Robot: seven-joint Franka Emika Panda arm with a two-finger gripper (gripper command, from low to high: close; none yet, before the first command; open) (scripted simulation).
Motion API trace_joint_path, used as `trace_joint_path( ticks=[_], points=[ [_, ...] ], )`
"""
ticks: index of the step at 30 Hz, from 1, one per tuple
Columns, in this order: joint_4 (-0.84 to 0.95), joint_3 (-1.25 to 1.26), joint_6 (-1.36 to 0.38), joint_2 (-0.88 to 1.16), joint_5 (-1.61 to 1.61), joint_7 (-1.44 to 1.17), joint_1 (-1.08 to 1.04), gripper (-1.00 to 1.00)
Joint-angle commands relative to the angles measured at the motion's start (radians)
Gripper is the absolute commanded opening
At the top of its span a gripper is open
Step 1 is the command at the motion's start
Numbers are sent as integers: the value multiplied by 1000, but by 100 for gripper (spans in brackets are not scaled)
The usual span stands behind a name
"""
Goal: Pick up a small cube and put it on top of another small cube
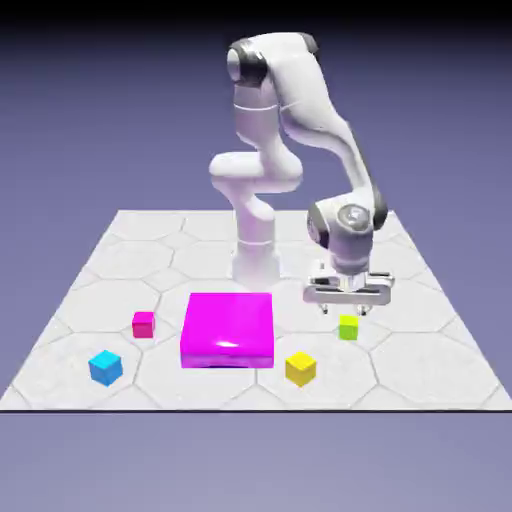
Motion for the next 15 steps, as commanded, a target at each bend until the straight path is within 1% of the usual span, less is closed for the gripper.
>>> trace_joint_path(
  ticks=[1, 7, 8, 9, 15],
  points=[
    [0, 0, 0, 0, 0, 0, 0, 0],
    [-11, -102, 206, 201, -97, 63, 101, 0],
    [-11, -102, 206, 201, -98, 63, 101, -100],
    [-11, -102, 206, 201, -98, 63, 101, -100],
    [16, -8, -13, 4, -3, 0, -13, -100]
  ],
)
